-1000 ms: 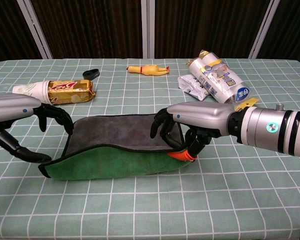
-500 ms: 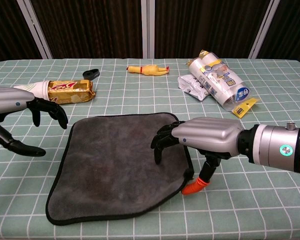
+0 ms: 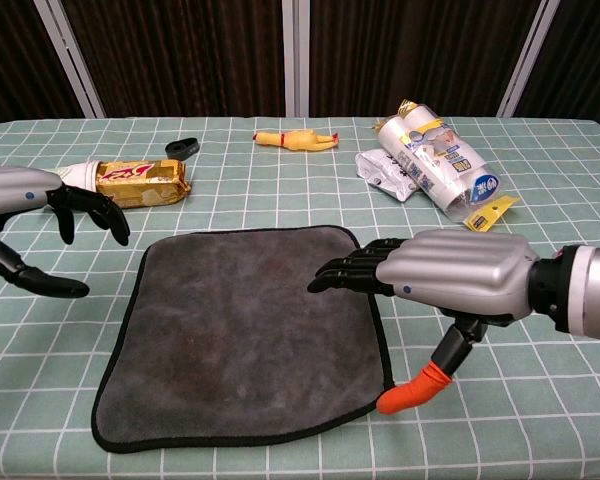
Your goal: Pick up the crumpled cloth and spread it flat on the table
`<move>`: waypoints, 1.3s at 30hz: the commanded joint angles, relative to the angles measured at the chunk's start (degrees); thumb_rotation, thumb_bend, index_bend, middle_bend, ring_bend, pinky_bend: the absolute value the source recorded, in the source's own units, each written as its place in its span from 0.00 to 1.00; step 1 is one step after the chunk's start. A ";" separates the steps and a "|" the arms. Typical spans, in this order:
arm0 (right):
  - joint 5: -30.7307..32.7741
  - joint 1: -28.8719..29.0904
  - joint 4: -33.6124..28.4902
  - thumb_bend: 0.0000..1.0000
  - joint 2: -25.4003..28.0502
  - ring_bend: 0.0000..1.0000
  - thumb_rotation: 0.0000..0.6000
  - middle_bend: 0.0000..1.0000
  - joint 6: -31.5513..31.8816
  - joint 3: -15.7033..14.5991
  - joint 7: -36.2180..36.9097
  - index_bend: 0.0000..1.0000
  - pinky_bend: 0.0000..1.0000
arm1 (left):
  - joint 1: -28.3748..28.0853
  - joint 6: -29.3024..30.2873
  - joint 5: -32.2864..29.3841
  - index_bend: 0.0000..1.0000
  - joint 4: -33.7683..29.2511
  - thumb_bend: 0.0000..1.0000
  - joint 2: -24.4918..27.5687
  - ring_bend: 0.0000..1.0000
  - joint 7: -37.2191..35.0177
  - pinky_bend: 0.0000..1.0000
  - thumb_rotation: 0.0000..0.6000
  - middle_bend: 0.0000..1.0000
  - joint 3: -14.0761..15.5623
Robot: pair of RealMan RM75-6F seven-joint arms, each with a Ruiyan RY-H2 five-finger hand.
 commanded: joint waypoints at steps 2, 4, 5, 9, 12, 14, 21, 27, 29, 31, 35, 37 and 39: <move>0.69 -2.15 -1.27 0.00 2.29 0.00 0.50 0.00 2.92 -0.10 -1.01 0.00 0.00 | 0.72 0.35 -2.07 0.28 1.21 0.06 -0.26 0.22 -1.10 0.34 0.49 0.24 -0.95; 1.39 -2.76 -0.54 0.00 1.58 0.00 0.58 0.00 3.33 0.16 -1.32 0.00 0.00 | 0.94 0.34 -3.05 0.28 1.64 0.06 -0.27 0.22 -1.38 0.34 0.50 0.24 -1.37; 1.72 -2.98 0.29 0.00 0.65 0.00 0.61 0.00 3.41 0.42 -1.62 0.00 0.00 | 1.08 0.38 -3.55 0.28 1.87 0.06 -0.29 0.22 -1.41 0.34 0.51 0.24 -1.62; 1.69 -3.16 5.09 0.00 -4.10 0.00 0.65 0.00 3.31 1.13 -3.39 0.00 0.00 | 1.50 0.40 -4.78 0.28 1.79 0.06 -0.05 0.22 -1.05 0.34 0.52 0.24 -2.06; 2.25 -3.12 8.28 0.00 -7.39 0.00 0.66 0.00 2.51 1.66 -3.30 0.00 0.00 | 1.71 0.46 -5.23 0.28 1.48 0.06 0.26 0.22 -0.54 0.34 0.52 0.24 -2.27; 2.01 -3.20 10.00 0.00 -8.79 0.00 0.66 0.00 2.93 2.12 -3.26 0.00 0.00 | 1.89 0.47 -5.44 0.28 1.30 0.06 0.41 0.22 -0.25 0.34 0.53 0.24 -2.29; 2.41 -3.40 11.59 0.00 -9.96 0.00 0.67 0.00 3.15 3.24 -1.66 0.00 0.00 | 2.22 0.37 -5.64 0.28 1.13 0.06 0.47 0.22 0.17 0.34 0.53 0.24 -2.41; 1.65 -3.72 12.95 0.00 -11.06 0.00 0.66 0.00 1.86 1.36 -3.42 0.00 0.00 | 2.38 0.42 -5.56 0.28 1.05 0.06 0.44 0.22 0.30 0.34 0.53 0.24 -2.59; 1.04 -4.15 13.36 0.00 -11.32 0.00 0.66 0.00 2.10 0.58 -4.20 0.00 0.00 | 2.48 0.51 -5.54 0.28 1.15 0.06 0.41 0.22 0.34 0.34 0.54 0.24 -2.64; 0.46 -4.50 13.69 0.00 -11.44 0.00 0.65 0.00 2.86 0.38 -4.78 0.00 0.00 | 2.61 0.65 -5.54 0.28 1.21 0.06 0.38 0.22 0.40 0.34 0.53 0.24 -2.69; -0.61 -5.21 13.17 0.00 -10.80 0.00 0.67 0.00 5.78 1.34 -4.69 0.00 0.00 | 2.98 1.27 -5.68 0.28 1.42 0.06 0.31 0.22 0.57 0.34 0.54 0.24 -2.97; -0.86 -5.65 12.33 0.00 -9.69 0.00 0.66 0.00 7.94 2.46 -4.06 0.00 0.00 | 3.39 1.97 -5.96 0.28 1.60 0.06 0.29 0.22 0.63 0.34 0.57 0.24 -3.23; -0.50 -6.24 11.12 0.00 -7.57 0.00 0.68 0.00 10.15 3.88 -3.29 0.00 0.00 | 4.23 3.43 -6.79 0.28 1.96 0.06 0.14 0.22 0.65 0.34 0.66 0.24 -3.84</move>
